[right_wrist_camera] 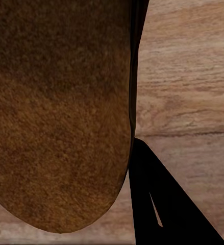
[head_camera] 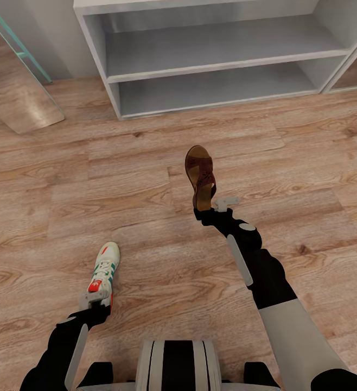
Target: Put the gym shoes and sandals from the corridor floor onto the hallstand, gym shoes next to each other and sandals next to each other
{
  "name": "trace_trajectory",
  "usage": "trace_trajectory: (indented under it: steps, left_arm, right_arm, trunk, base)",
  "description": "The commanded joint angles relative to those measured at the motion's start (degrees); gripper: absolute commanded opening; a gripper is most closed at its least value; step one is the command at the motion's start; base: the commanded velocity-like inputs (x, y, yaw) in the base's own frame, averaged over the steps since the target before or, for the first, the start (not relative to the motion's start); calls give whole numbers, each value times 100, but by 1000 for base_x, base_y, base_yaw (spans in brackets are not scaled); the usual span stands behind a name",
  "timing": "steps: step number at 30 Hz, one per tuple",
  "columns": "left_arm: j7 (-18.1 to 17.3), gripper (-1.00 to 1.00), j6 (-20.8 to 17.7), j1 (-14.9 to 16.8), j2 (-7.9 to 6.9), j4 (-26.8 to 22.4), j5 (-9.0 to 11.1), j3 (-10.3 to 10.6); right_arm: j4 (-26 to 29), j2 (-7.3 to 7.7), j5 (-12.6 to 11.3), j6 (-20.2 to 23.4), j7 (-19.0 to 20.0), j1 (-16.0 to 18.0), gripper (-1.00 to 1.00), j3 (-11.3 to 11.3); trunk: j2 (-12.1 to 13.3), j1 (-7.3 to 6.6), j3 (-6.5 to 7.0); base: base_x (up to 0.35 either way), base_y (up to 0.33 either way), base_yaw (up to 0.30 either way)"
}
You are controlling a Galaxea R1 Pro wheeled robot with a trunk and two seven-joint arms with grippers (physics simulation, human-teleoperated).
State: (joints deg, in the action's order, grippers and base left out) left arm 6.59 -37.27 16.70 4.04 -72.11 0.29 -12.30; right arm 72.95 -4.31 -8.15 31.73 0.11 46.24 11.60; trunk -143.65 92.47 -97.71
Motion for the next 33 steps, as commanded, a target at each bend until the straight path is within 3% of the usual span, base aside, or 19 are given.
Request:
trace_trajectory:
  steps: [1,17,21,29,33]
  left_arm:
    - [0,100,0,0,-2,1,1,0]
    - [8,100,0,16,-7,-5,-3,0]
    - [15,100,0,24,-8,-5,-4,0]
    - [17,100,0,26,-8,-5,-11,6]
    - [19,100,0,26,-8,-5,-125,27]
  right_arm:
    - [1,0,-20,0,-20,0,-100,-1]
    - [0,0,-20,0,-20,0,-100,1]
    - [1,0,-20,0,-20,-1,-100,-1]
    - [6,0,-20,0,-20,-1,-100,0]
    - [7,0,-20,0,-20,-1,-100,1]
  trunk:
    - [0,0,0]
    - [0,0,0]
    - [-5,10,-89]
    - [-5,10,-89]
    - [-5,10,-89]
  base:
    - [0,0,0]
    - [0,0,0]
    - [0,0,0]
    - [0,0,0]
    - [0,0,0]
